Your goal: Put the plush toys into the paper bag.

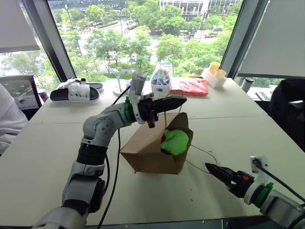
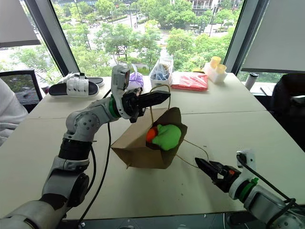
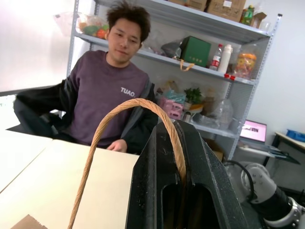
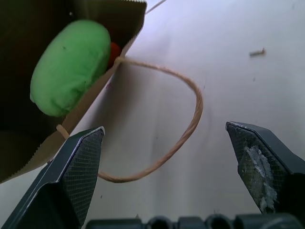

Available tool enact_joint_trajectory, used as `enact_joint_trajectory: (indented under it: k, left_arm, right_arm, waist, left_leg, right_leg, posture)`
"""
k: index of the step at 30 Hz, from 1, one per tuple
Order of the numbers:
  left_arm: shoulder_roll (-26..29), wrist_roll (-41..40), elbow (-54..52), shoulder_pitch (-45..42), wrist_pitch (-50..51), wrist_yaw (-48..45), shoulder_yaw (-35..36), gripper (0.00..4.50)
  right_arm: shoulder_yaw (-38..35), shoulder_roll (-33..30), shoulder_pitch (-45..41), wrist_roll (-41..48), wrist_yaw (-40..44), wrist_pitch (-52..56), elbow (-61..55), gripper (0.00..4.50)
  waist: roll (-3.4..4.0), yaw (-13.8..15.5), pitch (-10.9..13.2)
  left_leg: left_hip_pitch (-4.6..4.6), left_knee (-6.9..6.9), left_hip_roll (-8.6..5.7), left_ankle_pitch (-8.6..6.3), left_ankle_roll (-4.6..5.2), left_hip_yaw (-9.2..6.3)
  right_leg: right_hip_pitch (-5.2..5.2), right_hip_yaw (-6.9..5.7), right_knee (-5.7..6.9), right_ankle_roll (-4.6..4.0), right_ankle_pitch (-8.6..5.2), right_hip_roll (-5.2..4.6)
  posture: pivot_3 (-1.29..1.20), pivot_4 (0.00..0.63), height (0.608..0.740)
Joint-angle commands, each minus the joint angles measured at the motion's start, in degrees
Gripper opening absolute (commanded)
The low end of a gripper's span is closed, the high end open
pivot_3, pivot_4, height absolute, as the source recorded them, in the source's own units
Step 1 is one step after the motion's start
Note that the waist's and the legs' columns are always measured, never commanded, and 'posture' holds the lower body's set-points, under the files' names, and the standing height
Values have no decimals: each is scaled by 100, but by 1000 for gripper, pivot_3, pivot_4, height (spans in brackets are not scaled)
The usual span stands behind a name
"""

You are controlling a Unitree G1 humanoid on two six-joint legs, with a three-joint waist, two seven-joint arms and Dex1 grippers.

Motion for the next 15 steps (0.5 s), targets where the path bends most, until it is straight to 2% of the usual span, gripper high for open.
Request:
enact_joint_trajectory:
  k: [1, 3, 6, 11, 15]
  left_arm:
    - [-18, 21, -111, -15, -122, 11, 32, 0]
    - [-11, 11, -139, -12, -106, 29, 46, 0]
    - [13, 4, -163, -4, -85, 44, 65, 0]
    - [37, -6, -185, 11, -84, 54, 58, 0]
    - [38, -4, -159, -13, -105, 36, 63, 0]
  right_arm:
    - [238, 368, -156, 378, -313, -265, 33, 4048]
    - [206, 564, -252, 549, -513, -453, 104, 3692]
    - [158, 639, -287, 853, -727, -640, 162, 2221]
    - [124, 507, -291, 1448, -946, -1002, 265, 20]
    - [74, 300, -403, 1944, -1046, -1466, 212, 20]
  waist:
    - [1, -6, -1]
    - [1, -7, -1]
    - [1, 1, -1]
    - [1, 6, -1]
    - [1, -3, -1]
  left_leg:
    - [0, 0, 1, 0, 0, 0]
    - [0, 0, 2, 0, -1, -2]
    - [0, 0, 2, 1, -1, -2]
    - [0, 0, 1, 1, -1, -2]
    - [0, 0, 2, 1, -1, -2]
  right_leg:
    - [-1, 0, 1, 0, 0, 1]
    - [-1, 0, 1, -1, 0, 1]
    - [-1, 0, 1, -1, 1, 1]
    - [0, 0, 0, -1, 1, 1]
    - [0, 0, 0, -1, 1, 2]
  posture:
    - [0, 150, 740]
    - [0, 150, 740]
    - [0, 150, 740]
    - [0, 150, 740]
    - [0, 150, 740]
